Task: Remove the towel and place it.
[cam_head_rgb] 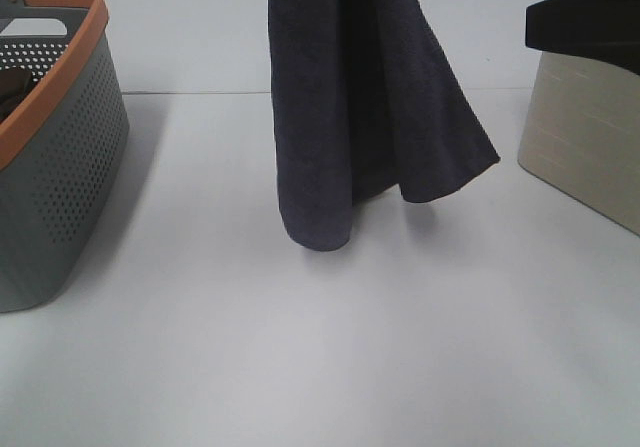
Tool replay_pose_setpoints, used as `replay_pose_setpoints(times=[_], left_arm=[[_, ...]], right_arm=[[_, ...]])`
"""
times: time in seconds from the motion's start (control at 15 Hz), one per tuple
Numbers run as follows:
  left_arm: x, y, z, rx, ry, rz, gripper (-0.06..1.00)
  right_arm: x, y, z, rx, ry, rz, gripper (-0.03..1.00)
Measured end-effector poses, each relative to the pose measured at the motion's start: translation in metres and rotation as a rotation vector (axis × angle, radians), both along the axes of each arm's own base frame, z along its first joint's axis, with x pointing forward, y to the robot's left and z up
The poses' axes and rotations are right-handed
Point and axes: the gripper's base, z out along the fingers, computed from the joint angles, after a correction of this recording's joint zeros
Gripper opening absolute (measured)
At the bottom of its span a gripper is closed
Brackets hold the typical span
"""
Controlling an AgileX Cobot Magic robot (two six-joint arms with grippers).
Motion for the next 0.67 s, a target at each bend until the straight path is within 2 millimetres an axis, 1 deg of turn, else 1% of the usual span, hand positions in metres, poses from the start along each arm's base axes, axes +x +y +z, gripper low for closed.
replay_pose_setpoints(times=[0.27,0.4,0.6,0.67], left_arm=[[0.001,-0.002,0.002,-0.034,0.000,0.004,0.00],[0.001,-0.002,0.002,-0.037,0.002,0.002,0.00],[0.001,-0.002,0.002,-0.038,0.002,0.002,0.00],[0.001,-0.002,0.002,-0.039,0.001,0.002,0.00]], right_arm=[[0.002,0.001,0.000,0.009,-0.008,0.012,0.66],[0.004,0.004,-0.004,0.032,0.029,0.069,0.63],[0.009,0.007,-0.011,0.056,0.079,0.110,0.62],[0.011,0.012,-0.014,0.052,0.090,0.127,0.62]])
